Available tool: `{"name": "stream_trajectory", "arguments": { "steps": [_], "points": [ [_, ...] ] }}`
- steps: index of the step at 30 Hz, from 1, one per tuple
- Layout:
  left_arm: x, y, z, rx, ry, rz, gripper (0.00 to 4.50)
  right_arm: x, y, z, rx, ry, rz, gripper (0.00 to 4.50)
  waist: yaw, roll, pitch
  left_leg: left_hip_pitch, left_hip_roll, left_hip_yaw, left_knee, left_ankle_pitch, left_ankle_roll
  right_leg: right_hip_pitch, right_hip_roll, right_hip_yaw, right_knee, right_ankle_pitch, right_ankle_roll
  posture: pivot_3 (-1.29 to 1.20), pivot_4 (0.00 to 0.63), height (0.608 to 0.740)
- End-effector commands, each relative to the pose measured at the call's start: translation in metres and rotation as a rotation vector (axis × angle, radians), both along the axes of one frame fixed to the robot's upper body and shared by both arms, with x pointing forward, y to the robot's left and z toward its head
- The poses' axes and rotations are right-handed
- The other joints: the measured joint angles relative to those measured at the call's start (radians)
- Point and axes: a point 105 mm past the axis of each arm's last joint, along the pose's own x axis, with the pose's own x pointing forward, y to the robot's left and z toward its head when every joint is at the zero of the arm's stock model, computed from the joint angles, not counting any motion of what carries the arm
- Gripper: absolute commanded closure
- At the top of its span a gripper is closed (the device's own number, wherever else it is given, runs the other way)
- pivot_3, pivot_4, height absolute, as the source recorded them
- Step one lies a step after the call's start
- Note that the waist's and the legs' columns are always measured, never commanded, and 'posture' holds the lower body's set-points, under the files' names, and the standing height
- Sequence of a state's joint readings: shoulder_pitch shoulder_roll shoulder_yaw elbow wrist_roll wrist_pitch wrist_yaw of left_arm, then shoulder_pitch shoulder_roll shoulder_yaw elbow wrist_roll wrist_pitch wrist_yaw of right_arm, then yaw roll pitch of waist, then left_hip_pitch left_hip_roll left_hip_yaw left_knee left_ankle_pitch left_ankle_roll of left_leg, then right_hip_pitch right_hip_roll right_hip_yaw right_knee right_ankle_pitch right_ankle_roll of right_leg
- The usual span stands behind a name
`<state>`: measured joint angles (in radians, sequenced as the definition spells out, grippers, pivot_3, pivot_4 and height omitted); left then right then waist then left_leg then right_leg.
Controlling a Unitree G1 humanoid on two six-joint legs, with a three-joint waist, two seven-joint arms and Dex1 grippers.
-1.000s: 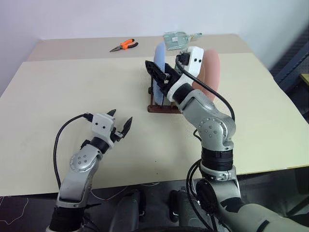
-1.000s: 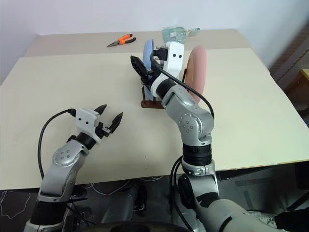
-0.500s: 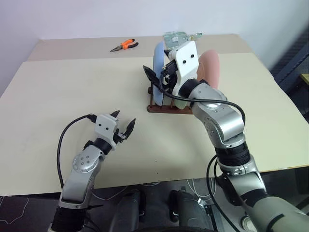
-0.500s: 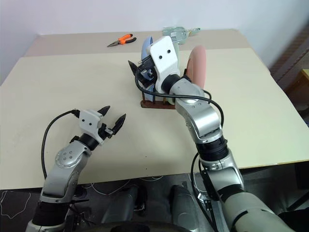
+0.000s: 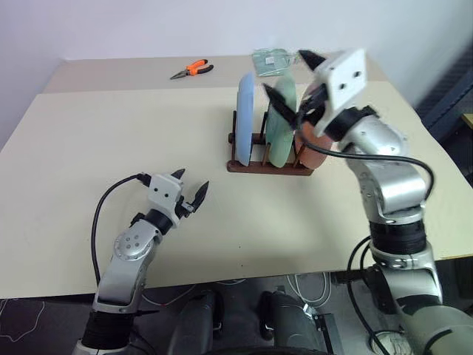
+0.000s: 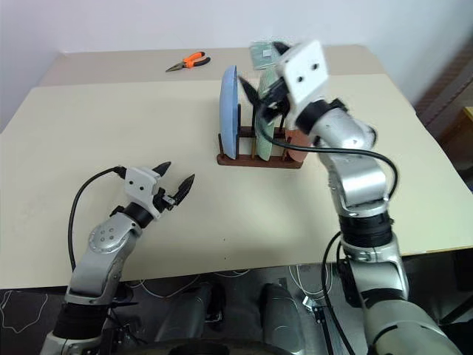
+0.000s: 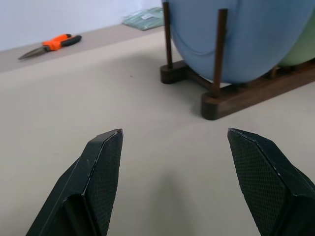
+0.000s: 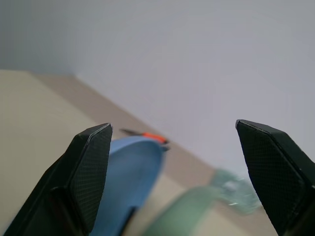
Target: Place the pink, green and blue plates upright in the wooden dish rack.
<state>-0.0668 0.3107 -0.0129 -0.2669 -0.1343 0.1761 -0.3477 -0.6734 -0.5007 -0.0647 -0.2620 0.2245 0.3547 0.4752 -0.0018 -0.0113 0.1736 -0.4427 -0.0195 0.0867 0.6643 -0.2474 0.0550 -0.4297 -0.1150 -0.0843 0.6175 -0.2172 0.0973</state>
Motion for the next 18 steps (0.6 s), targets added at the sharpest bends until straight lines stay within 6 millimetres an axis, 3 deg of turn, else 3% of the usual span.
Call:
{"name": "stream_trajectory", "arguments": {
  "steps": [1, 4, 7, 11, 18],
  "points": [
    [0.004, 0.041, 0.006, 0.066, -0.045, 0.126, 1.02, -0.013, -0.075, -0.006, 0.067, 0.053, -0.106, 0.42, 0.013, -0.001, 0.000, 0.001, 0.000, -0.001, 0.000, -0.002, 0.003, 0.002, 0.000, -0.001, -0.002, 0.000, 0.000, 0.00, 0.150, 0.740],
    [0.006, 0.057, 0.001, 0.095, -0.035, 0.165, 1.02, -0.019, -0.109, -0.032, 0.106, 0.150, -0.148, 0.42, 0.014, 0.001, 0.000, 0.001, 0.000, 0.000, 0.001, -0.003, 0.004, 0.002, -0.002, -0.001, -0.003, 0.000, 0.000, 0.00, 0.150, 0.740],
    [0.007, 0.068, -0.006, 0.118, -0.014, 0.190, 1.02, -0.026, -0.131, -0.073, 0.087, 0.271, -0.186, 0.42, 0.013, 0.002, -0.001, 0.001, 0.000, 0.000, 0.001, -0.003, 0.005, 0.002, -0.003, -0.001, -0.003, 0.000, 0.000, 0.00, 0.150, 0.740],
    [0.005, 0.071, -0.013, 0.128, 0.005, 0.187, 1.02, -0.035, -0.132, -0.122, -0.009, 0.410, -0.175, 0.42, 0.011, 0.003, -0.001, 0.001, 0.000, 0.000, 0.001, -0.004, 0.005, 0.002, -0.003, 0.000, -0.002, 0.000, 0.000, 0.00, 0.150, 0.740],
    [-0.004, 0.070, -0.023, 0.121, 0.043, 0.175, 1.02, -0.032, -0.124, -0.149, -0.013, 0.473, -0.154, 0.42, 0.013, 0.004, 0.000, 0.001, 0.000, 0.000, 0.001, -0.004, 0.005, 0.002, -0.004, 0.000, -0.002, 0.000, 0.000, 0.00, 0.150, 0.740]
  ]
}}
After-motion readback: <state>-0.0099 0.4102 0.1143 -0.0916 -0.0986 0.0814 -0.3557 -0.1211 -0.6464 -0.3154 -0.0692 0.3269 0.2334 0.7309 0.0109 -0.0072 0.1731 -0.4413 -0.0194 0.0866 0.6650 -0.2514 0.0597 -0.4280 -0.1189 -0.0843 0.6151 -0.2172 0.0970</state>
